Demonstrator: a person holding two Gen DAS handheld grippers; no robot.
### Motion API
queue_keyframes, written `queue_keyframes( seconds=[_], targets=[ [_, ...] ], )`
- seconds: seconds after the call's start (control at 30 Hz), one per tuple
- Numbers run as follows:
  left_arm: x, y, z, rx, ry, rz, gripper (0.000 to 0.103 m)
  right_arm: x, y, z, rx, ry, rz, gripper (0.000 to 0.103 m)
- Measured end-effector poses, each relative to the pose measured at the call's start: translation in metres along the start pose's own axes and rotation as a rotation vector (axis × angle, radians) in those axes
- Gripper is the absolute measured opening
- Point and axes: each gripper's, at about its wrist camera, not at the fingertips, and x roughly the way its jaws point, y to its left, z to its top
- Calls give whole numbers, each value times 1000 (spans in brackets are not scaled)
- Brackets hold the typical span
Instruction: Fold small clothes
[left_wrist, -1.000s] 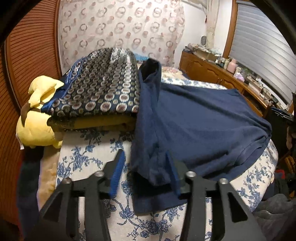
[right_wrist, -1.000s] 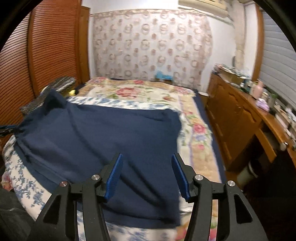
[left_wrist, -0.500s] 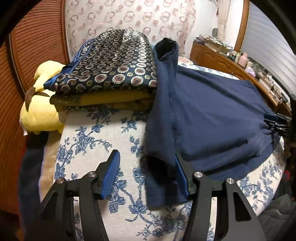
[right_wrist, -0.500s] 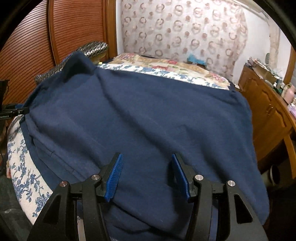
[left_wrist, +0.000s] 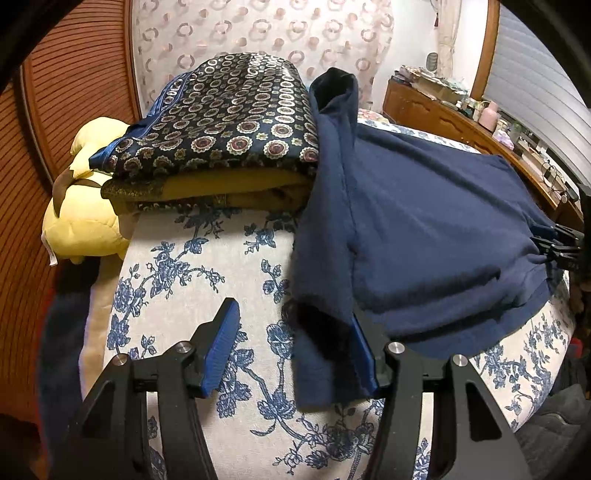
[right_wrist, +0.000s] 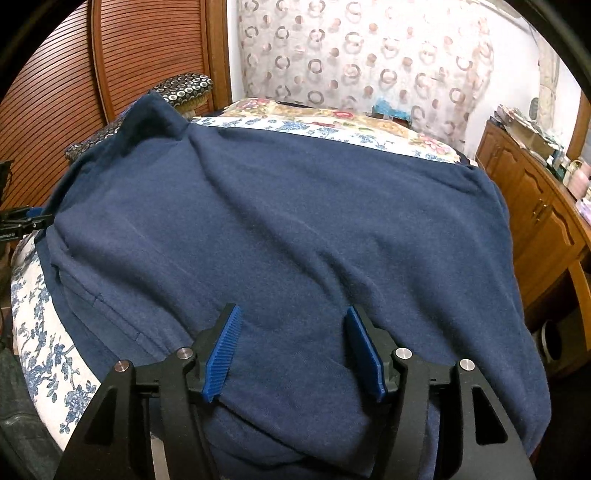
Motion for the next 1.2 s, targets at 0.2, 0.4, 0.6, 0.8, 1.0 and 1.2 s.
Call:
queue_keyframes(
  seconds=[0.2,0.4,0.6,0.8,1.0,1.2],
  targets=[
    [-5,-4,-2,-18,-5,-67,58,0,-1,-2,3,0,-5,65],
    [0,-8,2,-19,-7,-81,50,0,-2,-3,7,-4,-10,66],
    [3,-11,5,-14,-5,-98,45,-1,-4,-5,7,-5,-8,66],
    [7,-13,8,9,-5,-92,12,-1,-5,-5,6,-5,-9,66],
    [-3,-19,11,15,-50,-96,5,-1,-4,-5,6,-5,-8,66],
    [-32,-35,24,41,-158,-139,4,-2,-6,-5,6,-5,-7,66]
  ],
)
